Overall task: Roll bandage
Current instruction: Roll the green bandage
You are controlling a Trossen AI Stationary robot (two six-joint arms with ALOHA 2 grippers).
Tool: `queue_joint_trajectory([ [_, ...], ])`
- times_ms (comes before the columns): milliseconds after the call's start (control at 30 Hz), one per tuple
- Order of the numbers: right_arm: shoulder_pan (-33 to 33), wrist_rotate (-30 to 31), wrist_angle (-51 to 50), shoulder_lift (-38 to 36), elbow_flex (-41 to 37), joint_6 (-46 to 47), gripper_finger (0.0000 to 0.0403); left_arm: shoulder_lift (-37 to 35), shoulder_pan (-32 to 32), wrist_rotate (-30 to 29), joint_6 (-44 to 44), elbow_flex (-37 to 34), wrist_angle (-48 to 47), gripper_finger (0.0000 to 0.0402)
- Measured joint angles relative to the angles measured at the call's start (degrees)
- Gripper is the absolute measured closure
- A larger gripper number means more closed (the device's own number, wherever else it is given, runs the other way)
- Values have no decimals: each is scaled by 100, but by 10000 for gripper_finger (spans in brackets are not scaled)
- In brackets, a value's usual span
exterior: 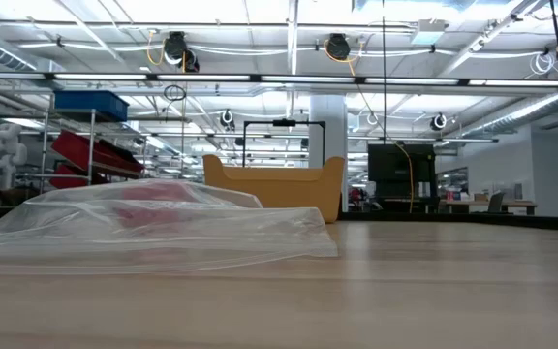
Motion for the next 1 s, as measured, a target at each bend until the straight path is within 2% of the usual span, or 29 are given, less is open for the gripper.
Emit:
queue_joint_trajectory([
  [167,-56,-732,958,0,0,-543,202,0,1,-1,1,0,-7,357],
  [367,-332,-1522,870,0,0,234,202,-2,-5,-35,4,0,-10,357],
  [467,-388,-1613,752,0,0,593,202,-2,-5,-63,4,0,-51,357],
  [1000,-273,-1632,781,0,0,905,202,-2,6,-235,10,0,-109,357],
])
